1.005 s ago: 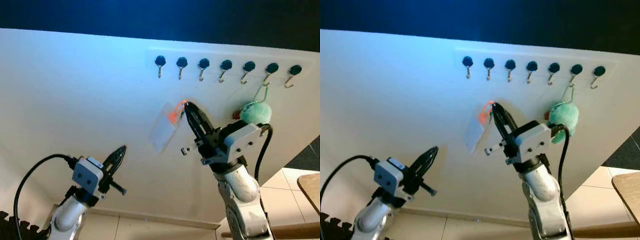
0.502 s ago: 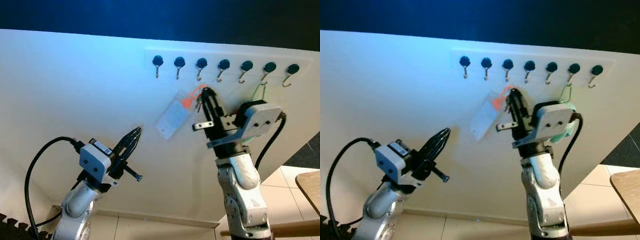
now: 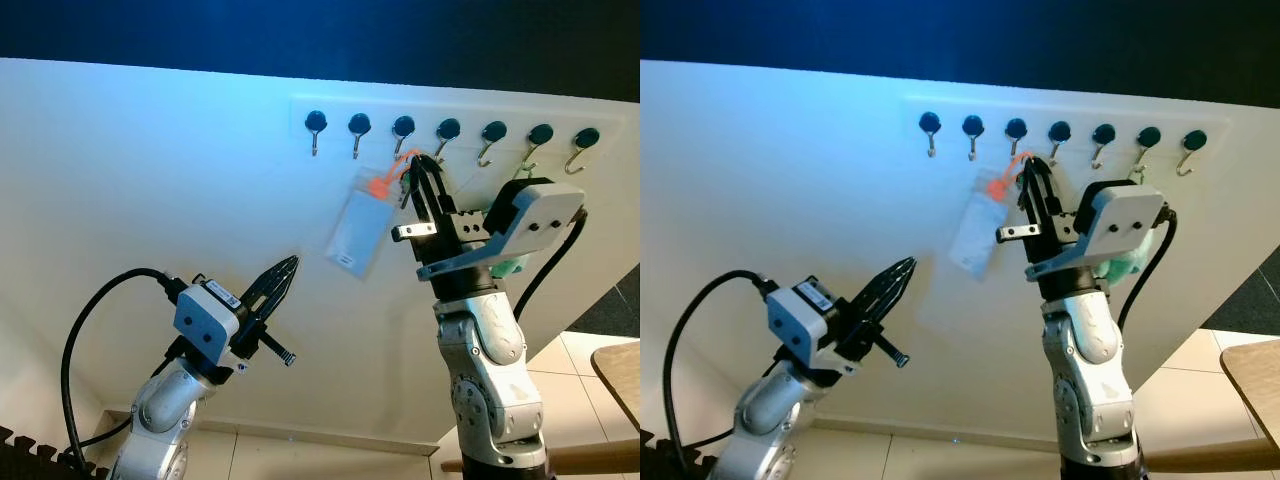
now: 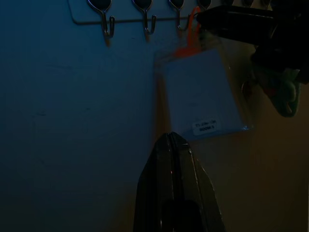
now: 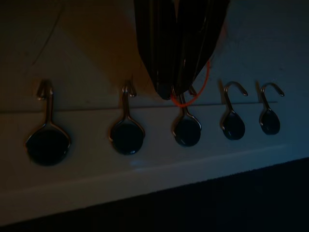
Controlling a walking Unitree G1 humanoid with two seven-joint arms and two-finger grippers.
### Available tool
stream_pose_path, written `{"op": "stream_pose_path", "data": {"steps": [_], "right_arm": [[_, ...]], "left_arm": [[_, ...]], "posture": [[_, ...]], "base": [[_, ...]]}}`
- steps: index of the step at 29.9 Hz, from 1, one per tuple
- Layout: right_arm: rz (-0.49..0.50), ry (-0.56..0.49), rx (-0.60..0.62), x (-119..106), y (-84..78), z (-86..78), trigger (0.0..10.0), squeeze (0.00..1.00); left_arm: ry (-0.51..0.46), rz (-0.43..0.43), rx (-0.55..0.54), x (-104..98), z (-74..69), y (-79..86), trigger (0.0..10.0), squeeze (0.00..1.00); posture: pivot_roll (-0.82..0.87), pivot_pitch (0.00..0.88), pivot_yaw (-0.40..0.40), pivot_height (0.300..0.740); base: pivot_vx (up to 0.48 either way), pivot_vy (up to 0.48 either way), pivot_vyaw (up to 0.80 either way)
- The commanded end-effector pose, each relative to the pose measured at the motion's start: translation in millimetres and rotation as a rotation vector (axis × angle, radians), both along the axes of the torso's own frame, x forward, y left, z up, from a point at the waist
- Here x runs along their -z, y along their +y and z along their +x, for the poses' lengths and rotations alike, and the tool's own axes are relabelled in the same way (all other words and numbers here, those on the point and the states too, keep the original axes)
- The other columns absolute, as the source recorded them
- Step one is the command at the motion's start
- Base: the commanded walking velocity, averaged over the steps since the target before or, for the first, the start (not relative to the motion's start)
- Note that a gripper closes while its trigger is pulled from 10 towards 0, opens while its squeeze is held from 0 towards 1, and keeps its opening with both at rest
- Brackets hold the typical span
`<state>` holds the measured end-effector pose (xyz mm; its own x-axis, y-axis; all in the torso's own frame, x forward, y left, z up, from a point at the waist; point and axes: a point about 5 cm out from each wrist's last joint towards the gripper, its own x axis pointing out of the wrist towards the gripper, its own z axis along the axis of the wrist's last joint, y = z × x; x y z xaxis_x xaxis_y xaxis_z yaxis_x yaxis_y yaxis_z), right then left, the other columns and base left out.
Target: Hang keys on a hook
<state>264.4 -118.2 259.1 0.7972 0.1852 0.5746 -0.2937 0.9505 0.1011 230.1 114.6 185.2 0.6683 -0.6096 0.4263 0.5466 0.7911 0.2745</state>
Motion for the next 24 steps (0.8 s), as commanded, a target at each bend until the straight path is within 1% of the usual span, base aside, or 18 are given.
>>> {"op": "stream_pose_path", "data": {"steps": [1,8,24], "right_arm": [[0.007,-0.015,-0.023,-5.6,1.6,-2.8,10.0,0.00],[0.007,-0.007,-0.044,-8.4,3.8,-1.0,10.0,0.00],[-0.019,0.095,-0.098,-5.0,12.6,6.0,10.0,0.00]], "left_arm": [[-0.007,0.005,0.008,-2.8,-2.3,-3.0,10.0,0.00],[-0.012,0.009,0.008,-4.1,-1.6,-3.8,10.0,0.00],[-0.002,0.019,0.014,-4.0,-0.9,-5.1,10.0,0.00]], "posture": [[0.03,0.077,-0.045,0.740],[0.03,0.076,-0.047,0.740],[0.03,0.076,-0.051,0.740]], "base": [[0.000,0.000,0.00],[0.000,0.000,0.00],[0.000,0.000,0.00]]}}
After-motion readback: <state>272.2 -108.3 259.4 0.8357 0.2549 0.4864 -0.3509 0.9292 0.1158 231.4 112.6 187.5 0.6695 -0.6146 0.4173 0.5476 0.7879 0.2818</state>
